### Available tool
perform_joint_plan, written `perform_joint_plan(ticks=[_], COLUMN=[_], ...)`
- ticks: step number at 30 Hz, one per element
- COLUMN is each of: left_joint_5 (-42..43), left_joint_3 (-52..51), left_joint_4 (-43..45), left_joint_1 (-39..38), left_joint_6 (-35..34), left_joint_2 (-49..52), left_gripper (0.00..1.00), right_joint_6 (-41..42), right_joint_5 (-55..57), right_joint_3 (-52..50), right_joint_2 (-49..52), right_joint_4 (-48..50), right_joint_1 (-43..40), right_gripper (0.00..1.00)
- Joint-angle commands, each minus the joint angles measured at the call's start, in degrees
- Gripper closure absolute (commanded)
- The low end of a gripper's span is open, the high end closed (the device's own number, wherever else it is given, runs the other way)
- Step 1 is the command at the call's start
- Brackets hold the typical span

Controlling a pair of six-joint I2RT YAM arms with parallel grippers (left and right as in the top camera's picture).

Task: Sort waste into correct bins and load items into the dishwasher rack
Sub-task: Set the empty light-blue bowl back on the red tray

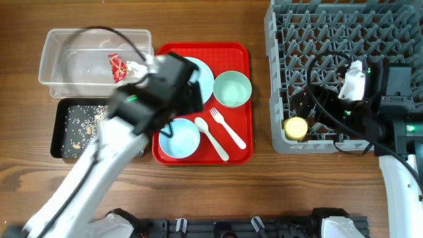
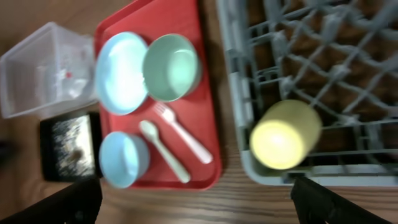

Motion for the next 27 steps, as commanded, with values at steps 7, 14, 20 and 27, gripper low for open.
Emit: perform_joint_plan(ticks=[7,14,20,27], left_joint_5=[-2.2,-2.2,-2.2,-5.2], left_joint_3=[1.0,1.0,1.0,0.4], left_joint_4=[-1.5,-3.8,-3.8,-3.2], left_joint_1=[4.7,4.7,4.7,6.3], left_joint_6=[4.2,4.1,4.1,4.1], left_joint_2=[-14.3,-17.1,-16.9,-17.9], left_gripper=[0.00,0.00,0.00,0.00], right_joint_6=[0.0,0.0,0.0,0.0], right_joint_5=[6.1,6.1,6.1,6.1], right_joint_3=[0.6,0.6,0.6,0.6], right_joint_2=[0.4,0.4,0.4,0.4], right_joint_4=[0.2,0.2,0.2,0.2], right_joint_1=[-0.1,-0.1,-0.1,-0.1], right_gripper=[0.00,0.00,0.00,0.00])
